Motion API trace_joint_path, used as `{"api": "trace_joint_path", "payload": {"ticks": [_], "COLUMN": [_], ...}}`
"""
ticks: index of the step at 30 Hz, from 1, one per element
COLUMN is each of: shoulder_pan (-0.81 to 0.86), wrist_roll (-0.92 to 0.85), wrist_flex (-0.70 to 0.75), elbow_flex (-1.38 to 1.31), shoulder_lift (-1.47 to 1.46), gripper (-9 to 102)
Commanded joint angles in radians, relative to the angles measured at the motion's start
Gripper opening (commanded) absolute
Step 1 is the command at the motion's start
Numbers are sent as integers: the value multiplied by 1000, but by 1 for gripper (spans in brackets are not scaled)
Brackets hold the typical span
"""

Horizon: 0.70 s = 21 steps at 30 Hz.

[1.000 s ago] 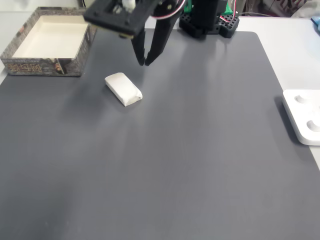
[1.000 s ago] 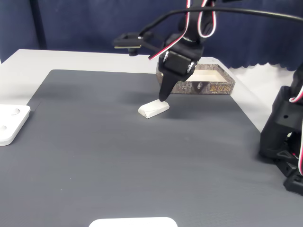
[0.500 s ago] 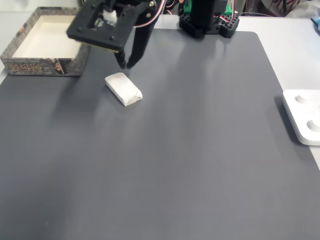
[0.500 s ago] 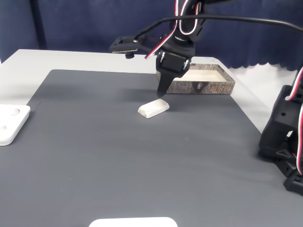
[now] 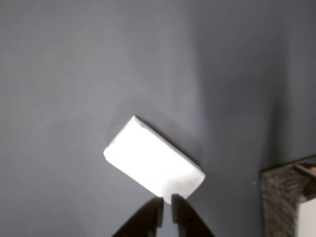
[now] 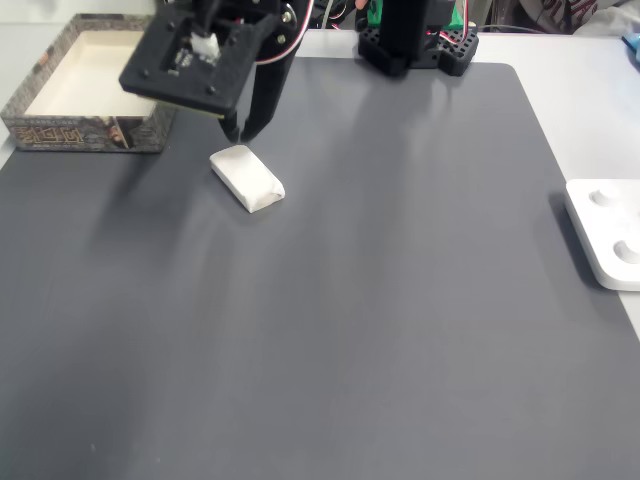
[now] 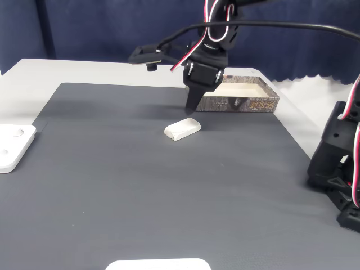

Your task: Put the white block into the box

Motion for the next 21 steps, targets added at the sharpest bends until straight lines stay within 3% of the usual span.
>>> {"api": "trace_joint_path", "payload": {"ticks": [1,6,10,15,21], "shoulder_pan": [6,6,21,35,32], "wrist_roll": [69,474,667,815,847], "wrist_flex": [15,23,44,44,44], "elbow_flex": [-58,-63,-74,-115,-156], "shoulder_lift": [9,14,14,0,-35], "gripper": [-2,-2,-2,-2,-2]}}
